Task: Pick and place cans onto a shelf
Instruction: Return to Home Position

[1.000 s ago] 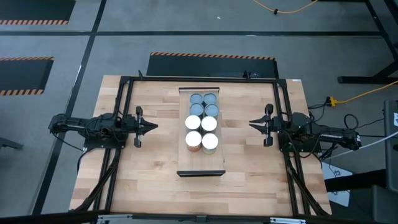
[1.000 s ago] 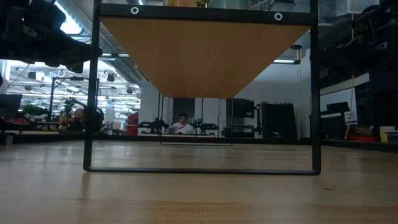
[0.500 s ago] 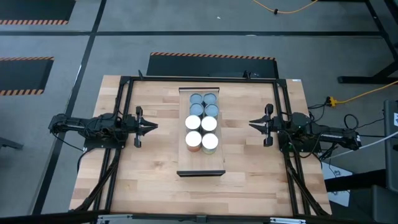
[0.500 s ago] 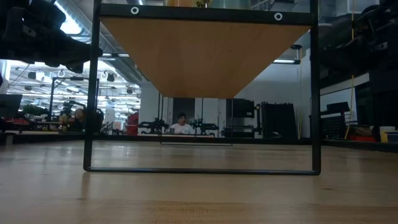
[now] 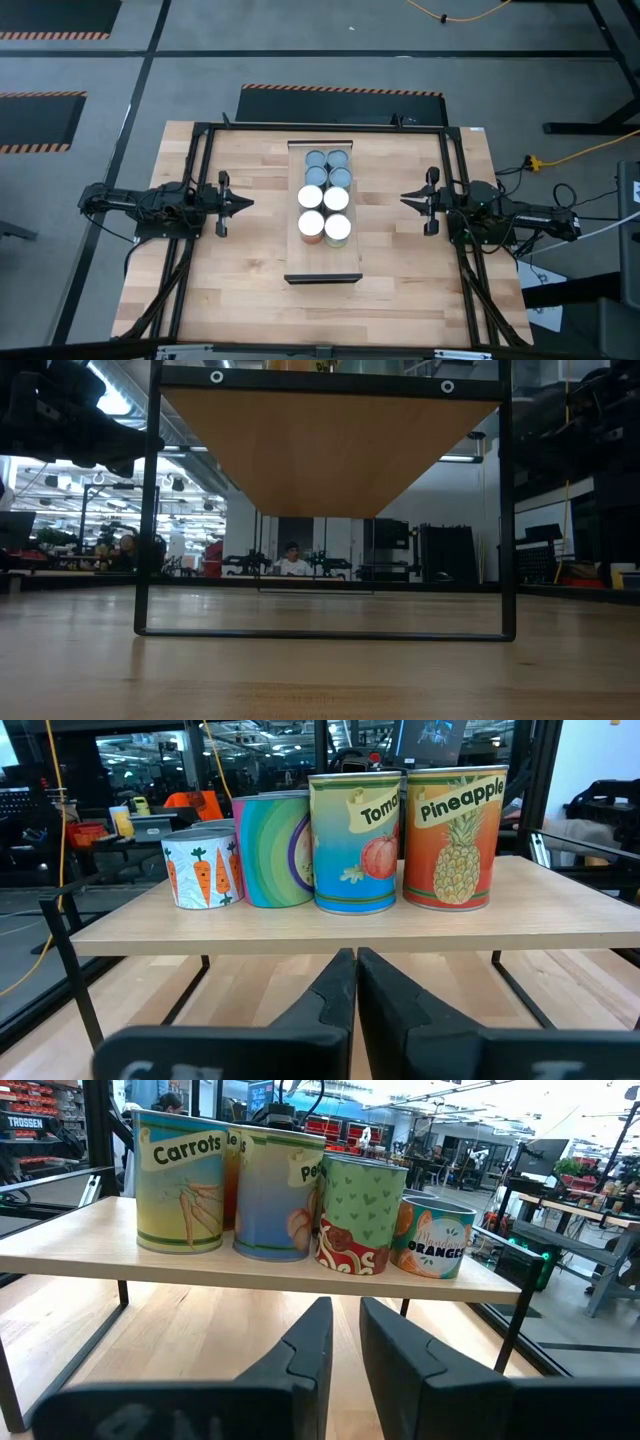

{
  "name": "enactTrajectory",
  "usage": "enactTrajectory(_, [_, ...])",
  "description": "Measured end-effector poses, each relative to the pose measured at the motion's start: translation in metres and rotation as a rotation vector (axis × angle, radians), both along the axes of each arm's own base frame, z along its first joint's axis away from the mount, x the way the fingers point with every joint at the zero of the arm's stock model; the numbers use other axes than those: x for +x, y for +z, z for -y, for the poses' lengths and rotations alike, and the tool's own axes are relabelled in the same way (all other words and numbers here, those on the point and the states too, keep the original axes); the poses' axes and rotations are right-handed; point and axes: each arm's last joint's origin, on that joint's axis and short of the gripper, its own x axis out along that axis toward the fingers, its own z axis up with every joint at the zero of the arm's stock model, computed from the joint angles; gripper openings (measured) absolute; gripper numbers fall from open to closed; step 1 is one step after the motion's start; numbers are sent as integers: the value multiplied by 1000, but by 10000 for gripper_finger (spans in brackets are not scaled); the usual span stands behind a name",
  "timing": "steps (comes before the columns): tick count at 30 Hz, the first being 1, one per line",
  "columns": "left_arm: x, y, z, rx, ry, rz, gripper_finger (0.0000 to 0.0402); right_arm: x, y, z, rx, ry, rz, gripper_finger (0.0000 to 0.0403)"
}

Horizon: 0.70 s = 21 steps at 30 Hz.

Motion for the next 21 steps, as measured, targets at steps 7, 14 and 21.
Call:
enactTrajectory(7, [0,0,0,0,0,0,1,0,0,0,0,0,0,61])
enactTrajectory(14, [0,0,0,0,0,0,16,0,0,0,0,0,0,61])
enactTrajectory(21, [0,0,0,0,0,0,28,0,0,0,0,0,0,61])
